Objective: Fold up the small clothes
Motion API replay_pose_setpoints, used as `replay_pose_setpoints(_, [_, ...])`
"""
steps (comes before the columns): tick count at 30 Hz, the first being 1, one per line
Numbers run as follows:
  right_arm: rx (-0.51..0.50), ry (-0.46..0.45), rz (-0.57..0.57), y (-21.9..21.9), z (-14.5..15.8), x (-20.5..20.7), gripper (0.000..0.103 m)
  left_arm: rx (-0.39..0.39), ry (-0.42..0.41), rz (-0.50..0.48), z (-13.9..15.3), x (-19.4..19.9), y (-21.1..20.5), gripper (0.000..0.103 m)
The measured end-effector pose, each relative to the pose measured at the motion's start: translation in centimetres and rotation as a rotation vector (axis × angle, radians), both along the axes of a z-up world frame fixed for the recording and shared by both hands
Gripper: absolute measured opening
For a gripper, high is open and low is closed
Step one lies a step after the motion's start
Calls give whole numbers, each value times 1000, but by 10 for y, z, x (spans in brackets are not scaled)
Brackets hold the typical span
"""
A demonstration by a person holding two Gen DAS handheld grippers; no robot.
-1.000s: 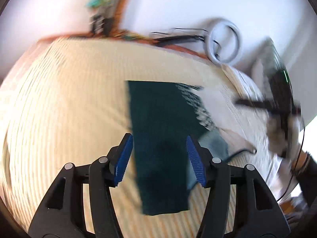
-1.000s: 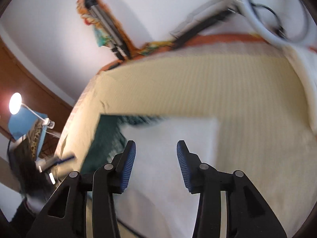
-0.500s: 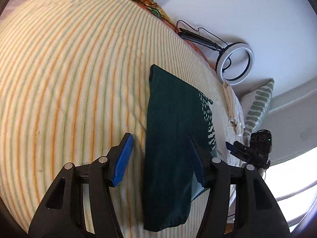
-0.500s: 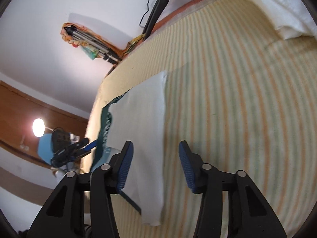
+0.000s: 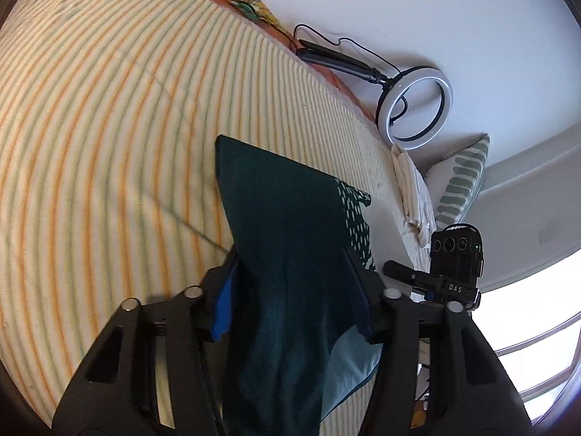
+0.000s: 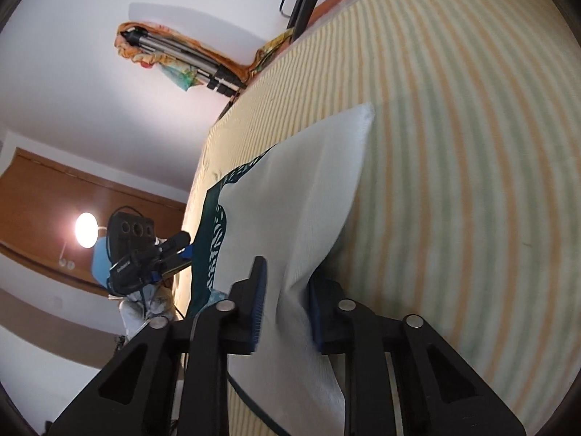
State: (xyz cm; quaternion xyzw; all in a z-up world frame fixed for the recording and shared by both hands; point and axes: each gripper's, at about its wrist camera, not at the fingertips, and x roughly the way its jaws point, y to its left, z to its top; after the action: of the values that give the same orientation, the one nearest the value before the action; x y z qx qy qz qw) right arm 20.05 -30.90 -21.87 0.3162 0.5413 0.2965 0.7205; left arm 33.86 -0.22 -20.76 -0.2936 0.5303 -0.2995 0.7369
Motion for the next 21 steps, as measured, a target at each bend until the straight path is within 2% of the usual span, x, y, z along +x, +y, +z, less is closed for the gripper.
replay_pose_setpoints(1, [-5,1,-1,2,0,1,13,-8,27,-4,-4,2,-4,31])
replay_pose_setpoints(2, [-17,1,0,5,2,1,12,12,28,6,-5,3,-7,16])
replay_pose_setpoints(3, [-40,-4,1,7,4,1,8,64,8,18,-3,2,-10,7])
replay_pose_setpoints(5, [-121,-34,1,12,13,-1,5,94,-28,23,2,0,-14,4])
replay_pose_setpoints(10, [-246,-135,26,20,42,-11,3,174,-130,29,25,-12,-21,2])
replay_pose_setpoints(16, [-357,-217,58,25,69,-22,3,223,-224,11,61,-25,-35,2])
replay_pose_setpoints(21, [-391,-270,52,16,92,-30,3,242,-277,-21,81,-31,-53,2])
